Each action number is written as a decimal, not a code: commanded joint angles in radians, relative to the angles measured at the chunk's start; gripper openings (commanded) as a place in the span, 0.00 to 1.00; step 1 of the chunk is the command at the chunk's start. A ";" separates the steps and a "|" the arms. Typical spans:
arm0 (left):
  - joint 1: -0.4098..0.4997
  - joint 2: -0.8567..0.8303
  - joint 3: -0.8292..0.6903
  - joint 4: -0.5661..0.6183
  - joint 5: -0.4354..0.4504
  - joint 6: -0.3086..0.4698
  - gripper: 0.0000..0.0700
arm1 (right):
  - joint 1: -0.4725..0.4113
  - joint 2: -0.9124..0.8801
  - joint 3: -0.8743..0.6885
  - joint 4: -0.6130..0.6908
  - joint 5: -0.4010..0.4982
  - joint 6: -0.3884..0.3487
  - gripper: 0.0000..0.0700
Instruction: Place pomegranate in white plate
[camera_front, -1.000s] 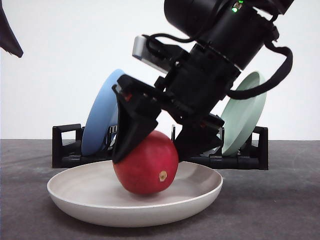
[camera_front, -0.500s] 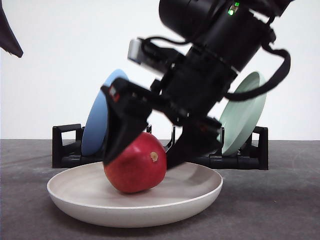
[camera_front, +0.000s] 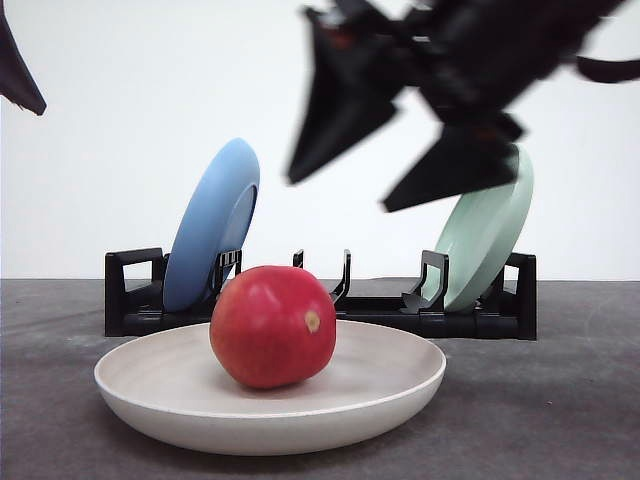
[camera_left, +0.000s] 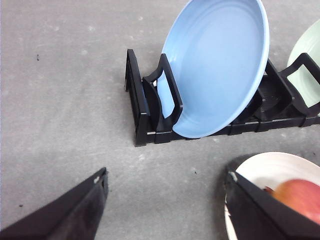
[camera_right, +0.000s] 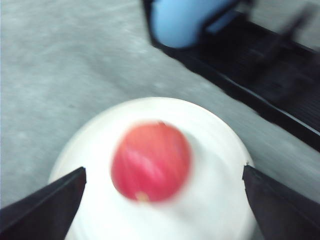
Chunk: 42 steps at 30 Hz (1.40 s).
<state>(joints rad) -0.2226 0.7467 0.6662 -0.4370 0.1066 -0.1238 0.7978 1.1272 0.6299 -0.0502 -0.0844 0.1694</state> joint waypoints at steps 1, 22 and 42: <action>0.000 0.005 0.006 0.010 -0.002 -0.002 0.62 | -0.012 -0.051 -0.026 0.005 0.003 0.027 0.88; 0.000 0.005 0.006 -0.017 -0.002 -0.002 0.62 | -0.424 -0.391 -0.170 -0.190 -0.020 0.000 0.88; 0.000 0.003 0.007 -0.042 -0.002 -0.001 0.03 | -0.428 -0.392 -0.170 -0.159 0.010 -0.001 0.02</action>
<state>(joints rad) -0.2226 0.7456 0.6662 -0.4889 0.1066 -0.1242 0.3656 0.7319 0.4572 -0.2199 -0.0750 0.1780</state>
